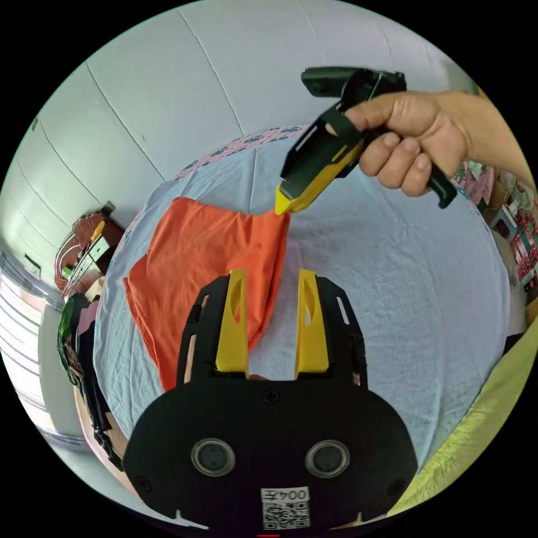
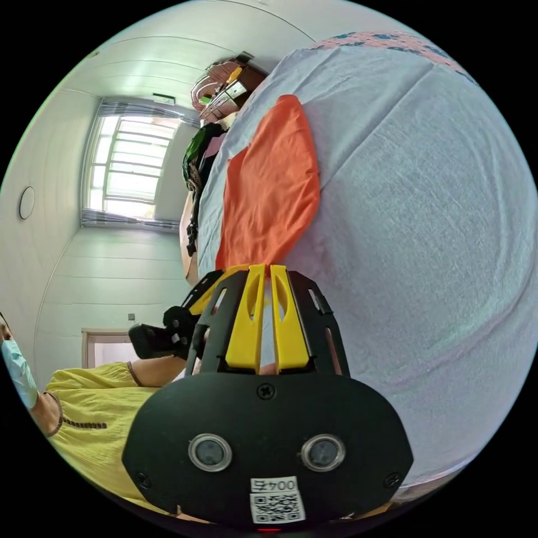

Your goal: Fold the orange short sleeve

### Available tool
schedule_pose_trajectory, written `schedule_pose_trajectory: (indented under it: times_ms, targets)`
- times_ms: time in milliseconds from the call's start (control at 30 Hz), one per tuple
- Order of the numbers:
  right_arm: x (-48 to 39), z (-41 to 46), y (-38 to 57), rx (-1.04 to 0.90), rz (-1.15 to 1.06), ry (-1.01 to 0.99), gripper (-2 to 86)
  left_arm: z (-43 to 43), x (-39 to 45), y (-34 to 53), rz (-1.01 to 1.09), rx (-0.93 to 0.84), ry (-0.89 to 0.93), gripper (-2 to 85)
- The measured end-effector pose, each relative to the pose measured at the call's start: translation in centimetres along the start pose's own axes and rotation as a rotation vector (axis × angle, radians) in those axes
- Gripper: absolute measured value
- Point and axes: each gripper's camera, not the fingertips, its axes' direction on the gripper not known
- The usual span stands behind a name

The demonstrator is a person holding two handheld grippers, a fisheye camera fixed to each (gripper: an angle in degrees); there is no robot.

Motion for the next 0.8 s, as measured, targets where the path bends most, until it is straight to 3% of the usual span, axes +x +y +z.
schedule_pose_trajectory:
  times_ms: [167,333,567,800]
  targets:
    - [-1.8,0.0,-4.1,-0.023,-0.088,-0.026,1.4,1.1,-3.4,-2.5,-0.21,-0.099,-0.078,9.3]
    - [-0.6,0.0,-7.7,-0.025,-0.112,-0.141,3.2,-2.8,-8.5,-2.9,-0.408,-0.012,-0.015,1.5]
    - [8.3,2.0,-16.1,0.021,0.136,-0.306,16.4,-9.1,-14.1,-4.1,-0.529,0.069,0.085,0.0]
    - [12.1,6.8,-25.3,-0.031,0.187,-0.37,19.1,-14.4,-17.4,-4.6,-0.579,0.115,0.136,-0.1]
